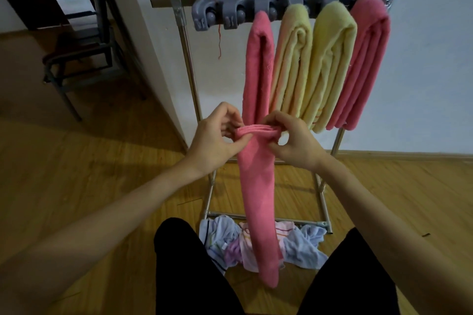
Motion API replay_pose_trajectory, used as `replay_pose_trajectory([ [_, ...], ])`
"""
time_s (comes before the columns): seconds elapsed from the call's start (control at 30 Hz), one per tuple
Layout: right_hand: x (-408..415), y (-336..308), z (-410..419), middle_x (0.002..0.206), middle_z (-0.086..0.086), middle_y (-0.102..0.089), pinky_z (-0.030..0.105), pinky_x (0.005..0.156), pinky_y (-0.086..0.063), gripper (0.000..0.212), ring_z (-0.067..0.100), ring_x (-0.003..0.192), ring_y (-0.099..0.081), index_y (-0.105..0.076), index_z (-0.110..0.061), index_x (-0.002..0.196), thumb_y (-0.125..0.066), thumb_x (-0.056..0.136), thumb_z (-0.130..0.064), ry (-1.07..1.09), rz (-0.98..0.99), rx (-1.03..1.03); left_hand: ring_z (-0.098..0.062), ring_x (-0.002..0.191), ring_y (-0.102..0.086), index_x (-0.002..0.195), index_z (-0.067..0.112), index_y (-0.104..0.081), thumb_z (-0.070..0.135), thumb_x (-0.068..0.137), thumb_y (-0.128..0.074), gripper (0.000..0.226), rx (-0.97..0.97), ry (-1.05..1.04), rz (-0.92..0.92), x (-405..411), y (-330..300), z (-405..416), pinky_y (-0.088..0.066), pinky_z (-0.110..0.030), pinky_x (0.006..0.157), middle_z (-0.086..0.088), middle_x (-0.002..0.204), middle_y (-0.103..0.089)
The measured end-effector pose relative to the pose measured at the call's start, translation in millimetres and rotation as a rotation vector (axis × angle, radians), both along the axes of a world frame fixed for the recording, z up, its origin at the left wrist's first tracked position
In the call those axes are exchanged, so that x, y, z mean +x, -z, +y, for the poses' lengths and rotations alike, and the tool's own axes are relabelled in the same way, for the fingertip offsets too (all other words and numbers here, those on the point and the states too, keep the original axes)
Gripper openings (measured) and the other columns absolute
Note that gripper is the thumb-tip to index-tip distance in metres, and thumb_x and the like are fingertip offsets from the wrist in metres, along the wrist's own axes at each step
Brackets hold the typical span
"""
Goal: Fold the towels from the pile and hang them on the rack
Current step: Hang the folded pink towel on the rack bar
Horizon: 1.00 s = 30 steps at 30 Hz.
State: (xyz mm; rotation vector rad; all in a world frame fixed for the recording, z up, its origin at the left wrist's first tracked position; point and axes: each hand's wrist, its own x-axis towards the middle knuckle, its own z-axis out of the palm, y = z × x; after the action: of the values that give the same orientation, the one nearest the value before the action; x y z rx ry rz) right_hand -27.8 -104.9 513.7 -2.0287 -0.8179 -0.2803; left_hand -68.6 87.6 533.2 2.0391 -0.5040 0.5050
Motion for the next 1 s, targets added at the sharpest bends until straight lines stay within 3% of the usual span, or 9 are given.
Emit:
replay_pose_trajectory([
  [0.13,2,-20,-14,0.082,-0.009,-0.063,0.014,0.067,-0.043,0.027,0.004,0.072,-0.057,-0.065,-0.013,0.097,-0.061,0.071,-0.008,-0.092,0.025,-0.075,-0.013,0.075,-0.065,0.097,0.007,-0.051,0.008,0.077,-0.077,0.032,0.016,0.038,-0.007,3,-8,-12,-0.055,-0.021,0.067,0.0,0.084,-0.062],
  [0.33,9,-35,-18,0.077,-0.009,-0.057,0.02,0.06,-0.04,0.022,0.006,0.065,-0.049,-0.065,-0.025,0.092,-0.062,0.08,-0.007,-0.165,0.019,-0.092,-0.011,0.081,-0.067,0.102,0.008,-0.052,0.01,0.073,-0.079,0.04,-0.093,0.063,0.041,3,-10,-12,-0.055,-0.02,0.073,0.003,0.089,-0.064],
  [0.5,11,-32,-10,0.081,-0.016,-0.058,0.009,0.066,-0.039,0.019,-0.005,0.072,-0.055,-0.07,-0.004,0.099,-0.063,0.081,-0.001,-0.126,0.006,-0.11,-0.01,0.09,-0.066,0.113,0.014,-0.056,0.011,0.059,-0.088,0.064,-0.115,0.067,0.327,0,43,14,-0.055,-0.024,0.081,0.002,0.103,-0.065],
  [0.63,13,-32,-4,0.074,-0.012,-0.057,0.013,0.063,-0.036,0.019,0.001,0.066,-0.05,-0.07,-0.003,0.092,-0.061,0.078,-0.011,-0.085,-0.009,-0.066,0.009,0.081,-0.063,0.103,0.016,-0.066,0.008,0.064,-0.086,0.045,-0.05,0.028,0.604,-5,123,20,-0.049,-0.018,0.078,0.012,0.095,-0.067],
  [0.7,14,-34,-2,0.073,-0.017,-0.056,0.012,0.063,-0.037,0.017,-0.001,0.065,-0.051,-0.07,-0.006,0.093,-0.061,0.079,-0.005,-0.056,-0.004,-0.027,0.006,0.077,-0.064,0.094,0.016,-0.068,0.01,0.065,-0.085,0.034,-0.078,-0.013,0.655,-3,156,17,-0.051,-0.017,0.075,0.009,0.09,-0.068],
  [0.8,16,-39,-1,0.076,-0.017,-0.059,0.011,0.064,-0.039,0.022,-0.005,0.068,-0.055,-0.071,-0.009,0.097,-0.061,0.082,0.005,-0.009,0.002,0.018,-0.009,0.075,-0.067,0.079,0.023,-0.065,0.02,0.07,-0.083,0.021,-0.052,-0.075,0.657,7,182,6,-0.056,-0.032,0.07,0.006,0.079,-0.069],
  [0.87,18,-41,-3,0.079,-0.012,-0.061,0.009,0.065,-0.04,0.023,-0.004,0.07,-0.056,-0.07,-0.008,0.096,-0.06,0.081,0.006,0.031,-0.003,0.072,-0.013,0.065,-0.061,0.075,0.017,-0.063,0.024,0.08,-0.076,0.015,0.028,-0.112,0.658,16,187,-5,-0.052,-0.025,0.058,0.004,0.07,-0.063],
  [0.93,21,-38,-9,0.079,-0.006,-0.062,0.01,0.065,-0.04,0.019,-0.003,0.07,-0.055,-0.069,-0.005,0.095,-0.06,0.081,0.003,0.1,-0.001,0.115,-0.013,0.064,-0.054,0.083,0.009,-0.064,0.022,0.088,-0.066,0.014,0.066,-0.164,0.658,25,187,-14,-0.037,-0.015,0.049,0.003,0.071,-0.057],
  [1.0,24,-30,-21,0.077,-0.005,-0.061,0.011,0.063,-0.039,0.017,-0.002,0.068,-0.053,-0.067,-0.003,0.093,-0.057,0.08,0.0,0.219,-0.001,0.158,-0.016,0.074,-0.056,0.093,0.009,-0.064,0.018,0.092,-0.06,0.01,0.016,-0.196,0.661,36,188,-14,-0.036,-0.02,0.055,-0.001,0.079,-0.059],
])
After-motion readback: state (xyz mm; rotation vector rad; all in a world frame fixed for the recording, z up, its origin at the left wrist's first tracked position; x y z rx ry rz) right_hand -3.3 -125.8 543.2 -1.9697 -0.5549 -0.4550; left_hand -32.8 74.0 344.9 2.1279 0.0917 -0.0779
